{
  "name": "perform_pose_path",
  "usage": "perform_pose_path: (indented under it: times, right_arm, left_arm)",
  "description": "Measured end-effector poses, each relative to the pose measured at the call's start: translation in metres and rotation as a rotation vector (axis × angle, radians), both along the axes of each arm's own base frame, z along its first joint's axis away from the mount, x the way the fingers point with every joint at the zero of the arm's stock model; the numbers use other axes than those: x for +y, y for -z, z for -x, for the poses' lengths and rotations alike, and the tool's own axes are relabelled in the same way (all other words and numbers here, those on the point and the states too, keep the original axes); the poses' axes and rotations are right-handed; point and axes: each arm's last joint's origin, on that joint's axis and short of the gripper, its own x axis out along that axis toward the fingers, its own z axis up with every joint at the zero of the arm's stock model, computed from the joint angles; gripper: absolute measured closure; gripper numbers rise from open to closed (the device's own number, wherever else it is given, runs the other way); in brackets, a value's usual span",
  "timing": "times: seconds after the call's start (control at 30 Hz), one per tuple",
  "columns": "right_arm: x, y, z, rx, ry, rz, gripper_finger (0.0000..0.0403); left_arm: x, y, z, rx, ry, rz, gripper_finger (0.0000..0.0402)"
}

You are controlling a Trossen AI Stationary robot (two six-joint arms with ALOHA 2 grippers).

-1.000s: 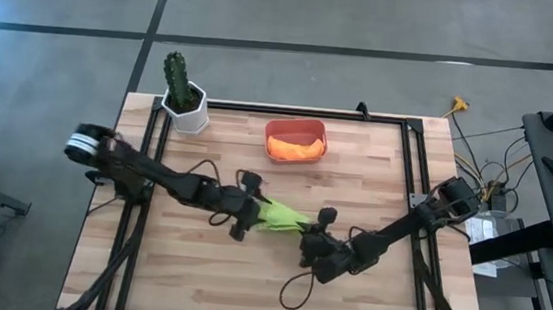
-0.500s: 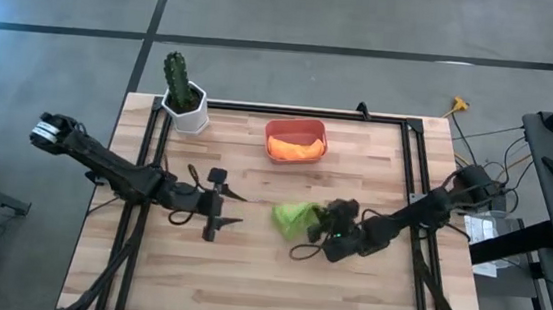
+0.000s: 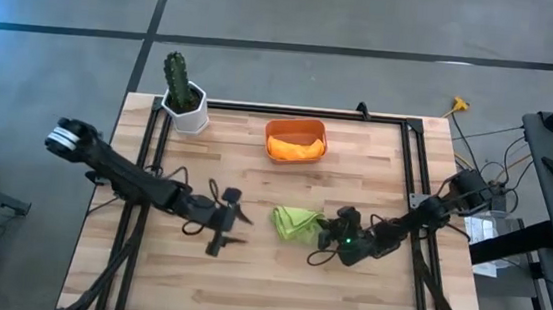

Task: Roll microfiber towels into tight, uniform cylinder then place into a basket
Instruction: Roll the green microfiber cloth

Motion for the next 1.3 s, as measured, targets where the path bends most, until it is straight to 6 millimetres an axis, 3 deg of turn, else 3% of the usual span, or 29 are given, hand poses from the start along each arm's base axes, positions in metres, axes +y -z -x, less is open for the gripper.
perform_pose_path:
  times: [0.2,0.43,0.57,0.8,0.97,1.2,1.3]
  right_arm:
    - [0.004,-0.007,-0.006,-0.061,-0.056,0.021,0.039]
    - [0.035,-0.056,-0.038,-0.256,-0.447,0.267,0.039]
    - [0.045,-0.072,-0.051,-0.206,-0.502,0.363,0.039]
    - [0.047,-0.091,-0.079,0.061,-0.487,0.396,0.039]
    - [0.053,-0.124,-0.091,0.261,-0.542,0.478,0.039]
    - [0.089,-0.181,-0.104,0.087,-0.974,0.512,0.039]
    - [0.088,-0.192,-0.099,0.123,-0.826,0.63,0.039]
  left_arm:
    - [-0.016,0.028,-0.023,0.064,0.201,0.065,0.0166]
    - [-0.016,0.05,-0.033,0.112,0.088,-0.094,0.0166]
    - [-0.021,0.043,-0.03,0.087,0.062,-0.083,0.0166]
    - [-0.032,0.029,-0.03,-0.009,0.008,0.047,0.0166]
    - [-0.035,0.025,-0.028,-0.006,-0.045,0.175,0.0166]
    - [-0.062,0.01,-0.013,0.02,0.209,0.319,0.0166]
    - [-0.073,-0.001,-0.003,-0.003,0.266,0.333,0.0166]
